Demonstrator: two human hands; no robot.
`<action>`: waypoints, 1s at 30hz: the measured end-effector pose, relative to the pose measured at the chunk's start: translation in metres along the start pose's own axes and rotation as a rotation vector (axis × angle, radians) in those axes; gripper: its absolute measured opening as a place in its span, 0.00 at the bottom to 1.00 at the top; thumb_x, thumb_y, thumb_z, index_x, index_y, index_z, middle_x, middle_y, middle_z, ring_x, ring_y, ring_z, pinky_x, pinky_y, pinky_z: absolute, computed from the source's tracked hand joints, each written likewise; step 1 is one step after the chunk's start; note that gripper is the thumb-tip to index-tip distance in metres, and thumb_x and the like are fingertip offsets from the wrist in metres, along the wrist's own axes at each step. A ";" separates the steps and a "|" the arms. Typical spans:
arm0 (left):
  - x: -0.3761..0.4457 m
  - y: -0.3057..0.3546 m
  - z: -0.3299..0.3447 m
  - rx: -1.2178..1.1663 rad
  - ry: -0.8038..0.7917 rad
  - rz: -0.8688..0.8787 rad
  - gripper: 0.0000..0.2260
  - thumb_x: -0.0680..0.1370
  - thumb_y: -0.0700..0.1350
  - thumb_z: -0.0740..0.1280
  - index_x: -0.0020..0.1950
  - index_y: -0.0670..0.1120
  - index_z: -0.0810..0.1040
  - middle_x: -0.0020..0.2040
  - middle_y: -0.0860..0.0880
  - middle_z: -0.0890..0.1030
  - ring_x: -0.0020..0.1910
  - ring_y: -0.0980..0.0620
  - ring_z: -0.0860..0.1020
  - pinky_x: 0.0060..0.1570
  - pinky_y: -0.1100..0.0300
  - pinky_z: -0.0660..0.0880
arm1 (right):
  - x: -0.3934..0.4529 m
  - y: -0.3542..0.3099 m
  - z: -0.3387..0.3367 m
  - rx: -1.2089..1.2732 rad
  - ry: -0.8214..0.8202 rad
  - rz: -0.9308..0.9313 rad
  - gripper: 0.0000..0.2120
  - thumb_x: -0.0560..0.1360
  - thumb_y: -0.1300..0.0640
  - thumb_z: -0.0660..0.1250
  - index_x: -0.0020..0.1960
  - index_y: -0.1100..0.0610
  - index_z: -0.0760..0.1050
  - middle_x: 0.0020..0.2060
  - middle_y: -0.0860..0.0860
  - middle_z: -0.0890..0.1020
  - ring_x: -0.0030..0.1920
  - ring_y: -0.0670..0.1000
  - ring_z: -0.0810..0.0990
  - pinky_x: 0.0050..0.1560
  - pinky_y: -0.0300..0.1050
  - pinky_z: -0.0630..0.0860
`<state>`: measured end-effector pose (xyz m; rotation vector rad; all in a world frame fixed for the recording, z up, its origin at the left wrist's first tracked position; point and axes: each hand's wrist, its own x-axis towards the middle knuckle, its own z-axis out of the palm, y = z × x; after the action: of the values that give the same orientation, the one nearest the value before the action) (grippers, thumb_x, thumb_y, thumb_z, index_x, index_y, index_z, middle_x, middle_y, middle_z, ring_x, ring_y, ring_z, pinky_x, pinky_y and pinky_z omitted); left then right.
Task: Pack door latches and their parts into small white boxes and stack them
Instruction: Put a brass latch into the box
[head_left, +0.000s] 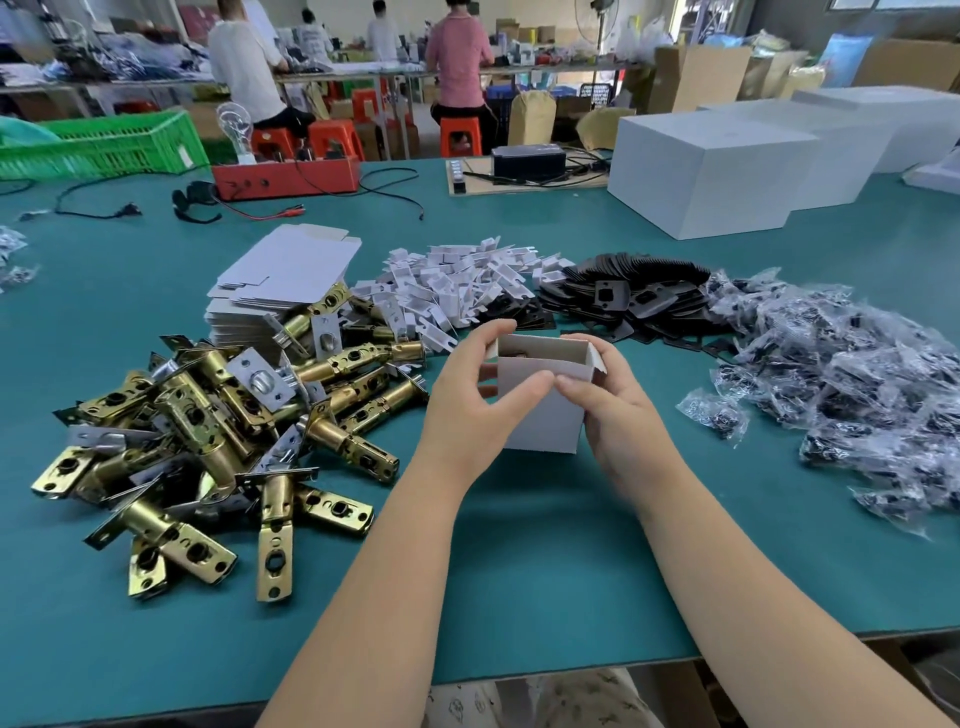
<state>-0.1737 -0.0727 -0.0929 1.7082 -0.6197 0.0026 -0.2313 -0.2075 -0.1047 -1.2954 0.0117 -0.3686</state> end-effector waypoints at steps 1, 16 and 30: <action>0.000 -0.001 0.003 0.004 0.026 0.001 0.19 0.70 0.55 0.69 0.60 0.62 0.70 0.57 0.58 0.76 0.53 0.59 0.76 0.53 0.62 0.75 | 0.003 0.000 0.001 0.041 -0.011 0.035 0.19 0.69 0.60 0.69 0.60 0.53 0.72 0.51 0.51 0.81 0.48 0.48 0.80 0.46 0.41 0.77; 0.003 -0.011 0.010 -0.128 0.413 0.096 0.08 0.79 0.47 0.57 0.57 0.47 0.65 0.53 0.44 0.68 0.48 0.48 0.69 0.49 0.65 0.69 | 0.104 0.003 0.003 -0.505 0.036 0.151 0.12 0.80 0.57 0.58 0.50 0.51 0.81 0.51 0.45 0.82 0.53 0.47 0.77 0.60 0.45 0.72; 0.004 -0.018 0.010 -0.122 0.477 0.147 0.07 0.77 0.54 0.55 0.53 0.56 0.67 0.51 0.45 0.73 0.49 0.44 0.73 0.46 0.46 0.74 | 0.178 0.014 0.057 -1.076 -0.375 0.172 0.19 0.80 0.56 0.60 0.67 0.67 0.69 0.68 0.60 0.71 0.69 0.58 0.67 0.65 0.46 0.62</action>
<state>-0.1665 -0.0813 -0.1105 1.4687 -0.3767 0.4549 -0.0477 -0.2000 -0.0665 -2.3922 0.0044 0.0759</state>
